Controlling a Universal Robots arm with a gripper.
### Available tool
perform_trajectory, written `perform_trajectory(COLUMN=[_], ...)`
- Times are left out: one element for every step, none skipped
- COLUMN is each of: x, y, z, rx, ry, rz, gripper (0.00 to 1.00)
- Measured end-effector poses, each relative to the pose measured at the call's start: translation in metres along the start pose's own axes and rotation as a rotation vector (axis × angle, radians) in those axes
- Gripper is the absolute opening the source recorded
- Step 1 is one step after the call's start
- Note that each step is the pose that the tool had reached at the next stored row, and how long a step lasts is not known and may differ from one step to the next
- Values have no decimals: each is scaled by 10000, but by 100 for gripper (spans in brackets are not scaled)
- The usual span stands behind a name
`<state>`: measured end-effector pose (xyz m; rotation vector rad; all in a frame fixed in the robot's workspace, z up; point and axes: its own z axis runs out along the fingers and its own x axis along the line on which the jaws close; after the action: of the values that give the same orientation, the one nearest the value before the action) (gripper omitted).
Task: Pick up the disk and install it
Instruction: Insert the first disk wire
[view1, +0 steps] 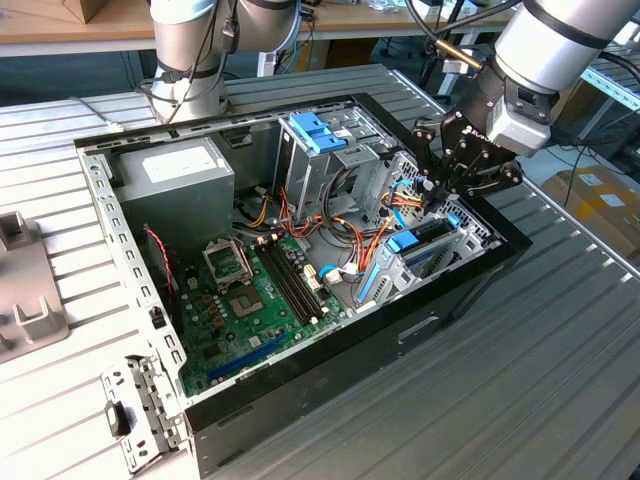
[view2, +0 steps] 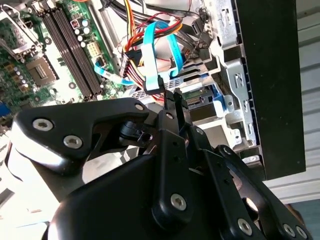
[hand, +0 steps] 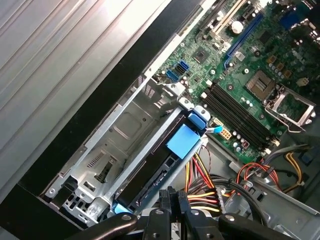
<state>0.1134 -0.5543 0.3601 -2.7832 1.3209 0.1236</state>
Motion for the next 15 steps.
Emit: perform_trajectory(x=[0, 1, 1, 2, 3, 3, 3, 4, 4, 4, 5, 5, 5, 6, 6], y=[0, 1, 1, 1, 2, 2, 2, 2, 2, 2, 3, 3, 3, 3, 4], z=[2, 4, 5, 8, 11, 12, 14, 16, 17, 18, 21, 23, 24, 25, 28], rx=[7, 16, 23, 36, 50, 57, 63, 75, 81, 88, 98, 107, 113, 124, 138], ry=[1, 3, 4, 6, 9, 11, 12, 14, 15, 16, 18, 20, 21, 23, 25], rz=[69, 165, 236, 363, 505, 583, 648, 766, 830, 896, 1001, 1093, 1157, 1267, 1401], gripper=[17, 17, 17, 17, 17, 17, 17, 17, 17, 17, 17, 17, 17, 17, 17])
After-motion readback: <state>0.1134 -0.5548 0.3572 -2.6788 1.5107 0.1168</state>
